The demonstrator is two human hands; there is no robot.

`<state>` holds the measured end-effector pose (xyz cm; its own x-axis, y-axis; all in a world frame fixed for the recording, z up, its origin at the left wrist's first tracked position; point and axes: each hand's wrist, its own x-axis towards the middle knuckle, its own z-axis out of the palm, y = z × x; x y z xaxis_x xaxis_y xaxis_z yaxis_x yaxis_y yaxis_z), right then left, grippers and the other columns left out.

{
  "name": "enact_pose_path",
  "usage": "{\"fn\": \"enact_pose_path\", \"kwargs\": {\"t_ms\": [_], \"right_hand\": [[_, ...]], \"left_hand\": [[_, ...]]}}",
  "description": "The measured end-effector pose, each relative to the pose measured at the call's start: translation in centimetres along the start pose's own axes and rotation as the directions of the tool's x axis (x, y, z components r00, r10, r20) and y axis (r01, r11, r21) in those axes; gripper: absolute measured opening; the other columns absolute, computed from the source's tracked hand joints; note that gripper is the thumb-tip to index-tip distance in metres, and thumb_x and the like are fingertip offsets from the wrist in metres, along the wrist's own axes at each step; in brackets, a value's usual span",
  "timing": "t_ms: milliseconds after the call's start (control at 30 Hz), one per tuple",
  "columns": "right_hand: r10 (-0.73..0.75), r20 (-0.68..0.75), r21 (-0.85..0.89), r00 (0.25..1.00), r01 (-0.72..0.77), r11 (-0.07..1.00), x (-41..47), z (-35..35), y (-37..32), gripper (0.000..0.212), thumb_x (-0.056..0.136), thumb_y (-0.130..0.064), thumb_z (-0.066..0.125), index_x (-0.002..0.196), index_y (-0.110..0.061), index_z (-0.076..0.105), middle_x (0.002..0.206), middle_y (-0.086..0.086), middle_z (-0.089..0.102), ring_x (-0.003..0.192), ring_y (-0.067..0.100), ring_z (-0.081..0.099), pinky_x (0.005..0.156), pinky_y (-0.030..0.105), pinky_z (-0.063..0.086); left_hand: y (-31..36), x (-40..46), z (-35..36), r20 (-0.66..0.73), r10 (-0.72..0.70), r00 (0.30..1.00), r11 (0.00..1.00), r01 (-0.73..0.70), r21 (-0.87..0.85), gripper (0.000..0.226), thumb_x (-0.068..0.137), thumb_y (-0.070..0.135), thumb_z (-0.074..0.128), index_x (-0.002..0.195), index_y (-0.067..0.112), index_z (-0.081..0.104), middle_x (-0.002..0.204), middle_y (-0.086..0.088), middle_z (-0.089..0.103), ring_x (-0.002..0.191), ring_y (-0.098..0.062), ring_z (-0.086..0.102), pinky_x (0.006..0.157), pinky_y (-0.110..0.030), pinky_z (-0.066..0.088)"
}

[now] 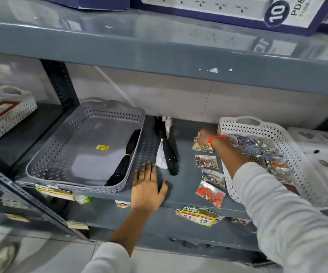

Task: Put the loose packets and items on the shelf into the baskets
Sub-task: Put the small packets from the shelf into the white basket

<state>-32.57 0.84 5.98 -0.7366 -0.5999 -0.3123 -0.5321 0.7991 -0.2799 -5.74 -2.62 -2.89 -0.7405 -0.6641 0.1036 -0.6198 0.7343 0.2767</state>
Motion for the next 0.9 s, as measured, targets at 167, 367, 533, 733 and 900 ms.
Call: {"fn": "enact_pose_path", "kwargs": {"t_ms": [167, 367, 533, 733, 900], "right_hand": [[-0.079, -0.142, -0.005, 0.987, 0.079, 0.997, 0.1, 0.4, -1.2, 0.025, 0.084, -0.006, 0.054, 0.104, 0.001, 0.069, 0.113, 0.023, 0.069, 0.106, 0.035, 0.064, 0.091, 0.035, 0.052], [-0.073, -0.118, 0.360, 0.990, 0.111, 0.926, -1.0, 1.9, -6.3, 0.034, 0.076, -0.040, 0.074, 0.065, -0.014, 0.054, 0.092, 0.015, 0.070, 0.097, 0.035, 0.068, 0.088, 0.043, 0.056], [-0.002, -0.042, 0.361, 0.999, 0.017, 0.933, -0.6, 4.1, -9.4, 0.069, 0.063, -0.043, 0.082, 0.115, -0.002, 0.060, 0.122, 0.019, 0.064, 0.110, 0.035, 0.063, 0.091, 0.036, 0.054], [0.049, -0.072, 0.419, 0.996, -0.014, 0.908, 0.7, 3.9, -11.6, 0.055, 0.062, -0.026, 0.082, 0.107, 0.000, 0.063, 0.116, 0.020, 0.067, 0.106, 0.035, 0.064, 0.075, 0.032, 0.051], [0.027, -0.139, 0.440, 0.990, 0.037, 0.897, 1.9, 4.2, -13.5, 0.051, 0.067, -0.022, 0.078, 0.110, 0.000, 0.062, 0.116, 0.021, 0.066, 0.108, 0.036, 0.063, 0.078, 0.034, 0.053]], "left_hand": [[-0.1, 0.0, 0.0, -0.002, 0.007, 1.000, 1.000, -0.007, -0.021, 0.072, 0.092, 0.052, 0.028, 0.148, 0.011, 0.009, 0.158, -0.009, 0.012, 0.146, -0.022, 0.009, 0.120, -0.038, 0.003], [-0.2, -0.1, 0.2, -0.042, -0.006, 0.999, 0.999, 0.004, -0.045, 0.071, 0.090, 0.054, 0.029, 0.148, 0.013, 0.017, 0.157, -0.007, 0.020, 0.146, -0.021, 0.014, 0.119, -0.036, 0.006], [-0.1, -0.1, 0.0, -0.045, 0.000, 0.999, 0.998, -0.003, -0.069, 0.071, 0.090, 0.052, 0.032, 0.148, 0.013, 0.017, 0.157, -0.008, 0.019, 0.146, -0.022, 0.013, 0.119, -0.035, 0.003], [-0.1, -0.1, -0.3, -0.027, -0.006, 1.000, 0.996, 0.004, -0.087, 0.072, 0.091, 0.052, 0.031, 0.148, 0.011, 0.012, 0.158, -0.010, 0.015, 0.146, -0.022, 0.010, 0.119, -0.036, 0.000], [-0.2, -0.1, -0.2, -0.018, 0.006, 1.000, 0.996, -0.007, -0.086, 0.074, 0.090, 0.053, 0.028, 0.148, 0.010, 0.011, 0.158, -0.010, 0.014, 0.146, -0.023, 0.009, 0.119, -0.038, -0.003]]}}
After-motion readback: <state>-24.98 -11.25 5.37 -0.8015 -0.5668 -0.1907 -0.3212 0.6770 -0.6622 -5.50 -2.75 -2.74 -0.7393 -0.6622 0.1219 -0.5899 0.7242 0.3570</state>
